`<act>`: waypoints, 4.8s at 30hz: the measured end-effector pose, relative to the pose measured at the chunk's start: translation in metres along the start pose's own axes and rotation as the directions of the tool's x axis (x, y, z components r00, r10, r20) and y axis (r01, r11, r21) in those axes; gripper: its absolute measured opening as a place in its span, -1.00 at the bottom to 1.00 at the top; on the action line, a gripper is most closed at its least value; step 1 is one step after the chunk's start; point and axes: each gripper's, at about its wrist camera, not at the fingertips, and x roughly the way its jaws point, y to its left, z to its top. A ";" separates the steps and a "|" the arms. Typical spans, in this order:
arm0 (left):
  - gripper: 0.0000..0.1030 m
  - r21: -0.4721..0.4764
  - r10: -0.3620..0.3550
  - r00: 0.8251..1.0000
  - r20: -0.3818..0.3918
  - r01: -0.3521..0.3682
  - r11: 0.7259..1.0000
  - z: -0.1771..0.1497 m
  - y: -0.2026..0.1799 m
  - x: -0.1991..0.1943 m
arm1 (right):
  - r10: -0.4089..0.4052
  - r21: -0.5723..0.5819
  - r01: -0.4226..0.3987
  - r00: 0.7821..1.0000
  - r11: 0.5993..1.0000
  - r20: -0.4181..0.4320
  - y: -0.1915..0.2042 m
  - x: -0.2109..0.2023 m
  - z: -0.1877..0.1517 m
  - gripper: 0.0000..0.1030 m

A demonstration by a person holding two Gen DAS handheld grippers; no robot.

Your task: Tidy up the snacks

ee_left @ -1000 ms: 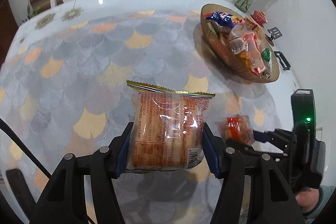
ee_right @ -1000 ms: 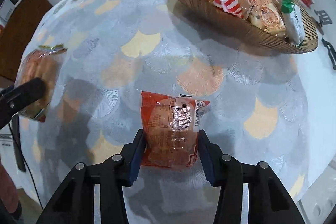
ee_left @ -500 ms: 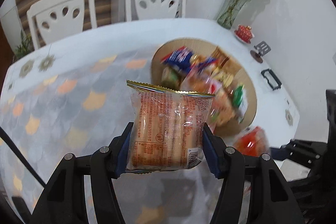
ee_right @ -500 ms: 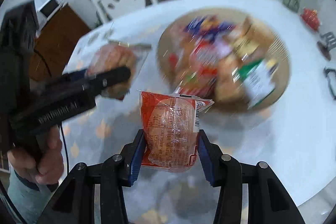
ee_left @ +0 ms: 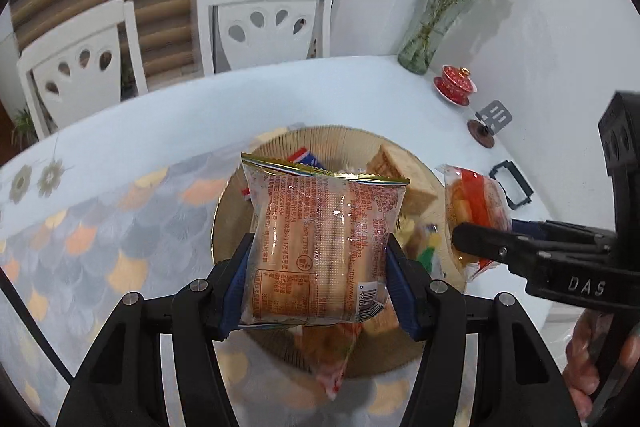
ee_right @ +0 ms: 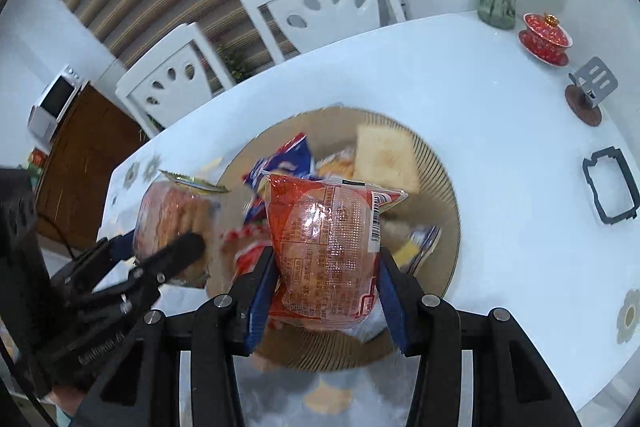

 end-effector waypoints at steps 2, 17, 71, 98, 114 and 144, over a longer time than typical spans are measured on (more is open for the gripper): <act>0.12 0.000 0.002 1.000 0.007 -0.002 1.000 0.007 -0.001 0.003 | 0.003 -0.003 -0.003 1.000 1.000 -0.010 -0.001 0.008 0.012 -0.09; 0.31 -0.052 0.040 0.996 -0.081 -0.045 0.998 -0.005 0.026 0.010 | 0.042 0.017 -0.040 0.993 0.999 -0.107 -0.014 0.036 0.008 0.52; 0.44 -0.213 0.357 0.918 -0.171 -0.388 0.896 -0.219 0.180 -0.134 | -0.144 -0.214 0.113 0.980 0.970 -0.138 0.242 0.069 -0.183 0.54; 0.44 -0.224 0.321 0.930 -0.179 -0.357 0.907 -0.219 0.190 -0.127 | -0.229 -0.233 0.199 0.967 0.952 -0.110 0.249 0.076 -0.177 0.54; 0.44 -0.232 0.341 0.923 -0.178 -0.376 0.897 -0.218 0.190 -0.129 | -0.264 -0.284 0.226 0.959 0.932 -0.104 0.252 0.077 -0.180 0.54; 0.44 -0.196 0.317 0.933 -0.172 -0.348 0.917 -0.199 0.165 -0.122 | -0.236 -0.220 0.220 0.970 0.950 -0.051 0.230 0.054 -0.164 0.54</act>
